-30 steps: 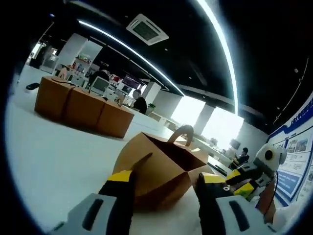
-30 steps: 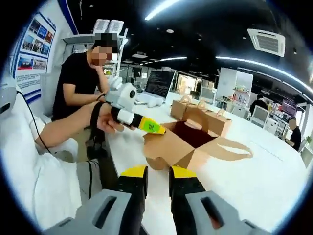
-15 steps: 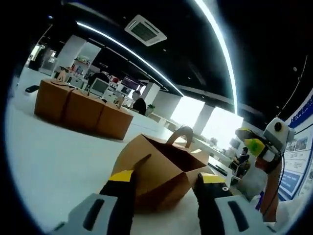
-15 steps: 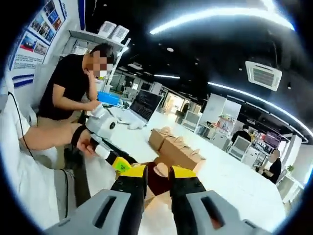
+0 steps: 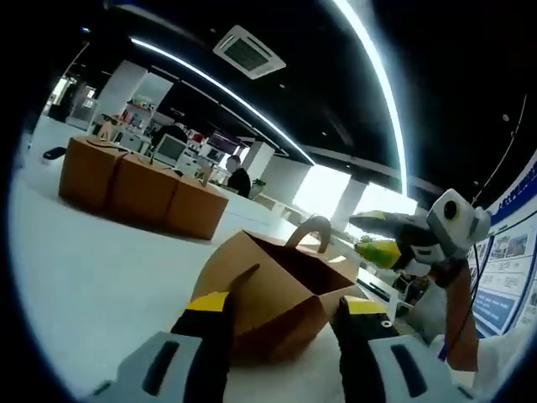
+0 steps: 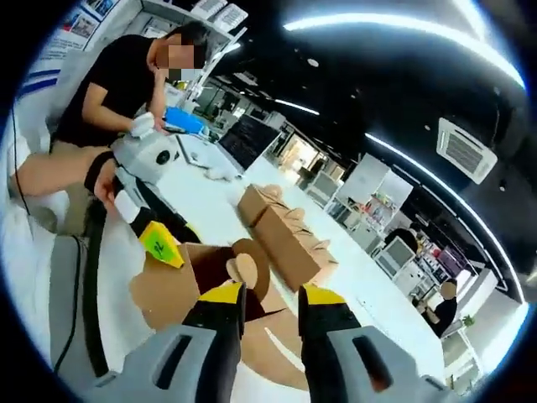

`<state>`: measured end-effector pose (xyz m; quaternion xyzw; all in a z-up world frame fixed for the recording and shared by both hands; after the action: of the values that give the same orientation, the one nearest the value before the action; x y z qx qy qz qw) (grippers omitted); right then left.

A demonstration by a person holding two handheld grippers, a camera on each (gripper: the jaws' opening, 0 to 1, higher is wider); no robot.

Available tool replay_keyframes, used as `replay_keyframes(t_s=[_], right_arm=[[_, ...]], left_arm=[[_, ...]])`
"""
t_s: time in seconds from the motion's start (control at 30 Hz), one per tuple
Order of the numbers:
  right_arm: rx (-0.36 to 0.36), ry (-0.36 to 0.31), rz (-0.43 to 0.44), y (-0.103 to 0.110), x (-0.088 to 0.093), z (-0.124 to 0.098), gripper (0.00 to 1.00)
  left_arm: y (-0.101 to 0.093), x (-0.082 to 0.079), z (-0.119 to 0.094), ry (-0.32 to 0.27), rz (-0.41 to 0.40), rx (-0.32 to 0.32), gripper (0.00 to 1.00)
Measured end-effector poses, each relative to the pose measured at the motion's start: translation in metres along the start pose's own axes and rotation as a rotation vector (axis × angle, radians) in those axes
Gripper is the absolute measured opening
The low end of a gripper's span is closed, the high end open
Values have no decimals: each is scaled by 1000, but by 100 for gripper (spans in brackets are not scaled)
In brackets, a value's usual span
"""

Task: Pick up one paper box from the group, open the paper box, and remove the item inside

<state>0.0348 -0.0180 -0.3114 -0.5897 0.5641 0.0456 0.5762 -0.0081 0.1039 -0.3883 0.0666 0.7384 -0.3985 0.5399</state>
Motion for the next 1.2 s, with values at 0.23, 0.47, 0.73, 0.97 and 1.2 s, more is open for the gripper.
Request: replay_keyframes(t_s=[0.23,0.47,0.73,0.97,1.2], right_arm=[[-26,29,-47,6,5,14,28],[-41,93,-125,12,12,22,27],[-38,104,-105,9,13,28,21],[-60,91,-76,10,9,27,7],[-68,88,-29,9,11,28,6]], left_arm=[[0,0,0,0,-2,3,51],[1,0,0,1,-3,6,51],[2,0,1,0,-4,7,51],[2,0,3,2,-7,6,51],[4,-1,4,-2,-10,2,51]])
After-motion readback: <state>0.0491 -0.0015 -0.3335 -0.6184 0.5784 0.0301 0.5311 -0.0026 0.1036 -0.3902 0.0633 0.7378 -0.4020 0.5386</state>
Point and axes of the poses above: the point that each gripper's makers call its tool centre point, and the gripper's own axes: z roughly forward along the fingers, y roughly to its left, x roughly out of its underside, the point moved 4 cm from there along -z, roughly backward along the fingers, and after that the axes turned 3 degrees about -z, right-handed, at the moved point
